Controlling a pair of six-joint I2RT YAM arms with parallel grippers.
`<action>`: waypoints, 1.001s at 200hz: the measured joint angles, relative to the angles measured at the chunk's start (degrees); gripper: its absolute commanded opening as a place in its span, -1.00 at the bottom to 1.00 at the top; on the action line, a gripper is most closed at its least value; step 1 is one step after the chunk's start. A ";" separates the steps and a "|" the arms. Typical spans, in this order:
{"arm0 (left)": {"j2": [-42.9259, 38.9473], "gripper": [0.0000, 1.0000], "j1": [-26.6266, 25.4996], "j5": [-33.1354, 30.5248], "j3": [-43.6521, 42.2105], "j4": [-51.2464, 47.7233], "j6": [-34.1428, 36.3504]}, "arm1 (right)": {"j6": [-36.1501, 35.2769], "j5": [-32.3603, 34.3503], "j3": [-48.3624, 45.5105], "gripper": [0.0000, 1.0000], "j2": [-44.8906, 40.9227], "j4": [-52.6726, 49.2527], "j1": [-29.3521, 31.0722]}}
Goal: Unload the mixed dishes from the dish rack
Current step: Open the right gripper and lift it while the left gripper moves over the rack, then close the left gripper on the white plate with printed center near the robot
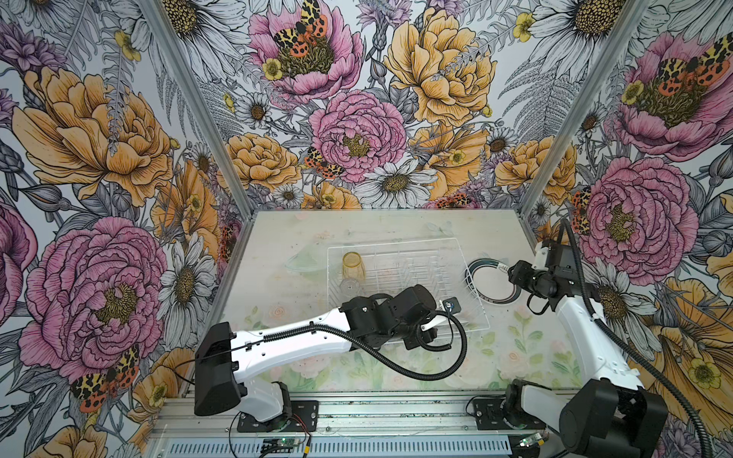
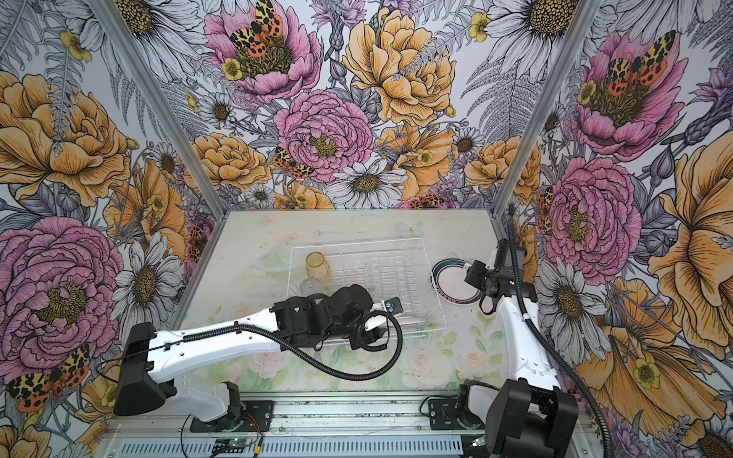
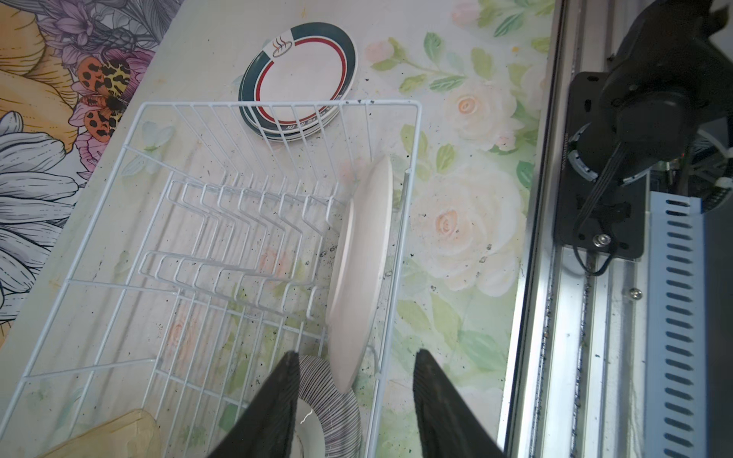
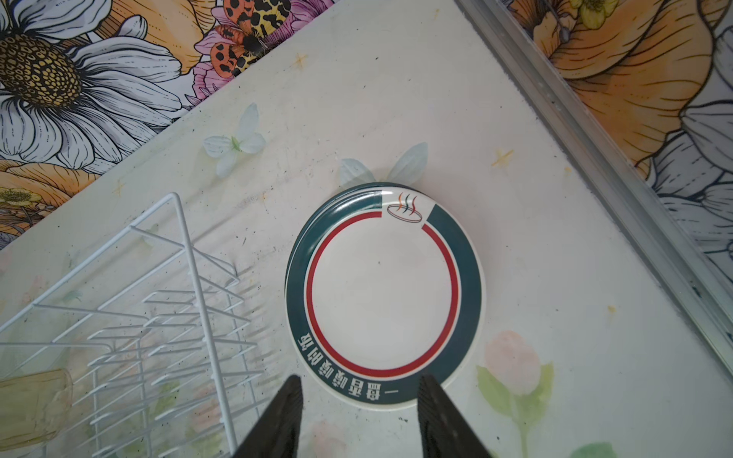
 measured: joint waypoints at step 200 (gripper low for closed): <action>18.97 -0.44 -2.36 -15.45 13.00 -6.10 6.10 | -0.17 -1.73 0.00 0.03 -2.43 -0.70 0.61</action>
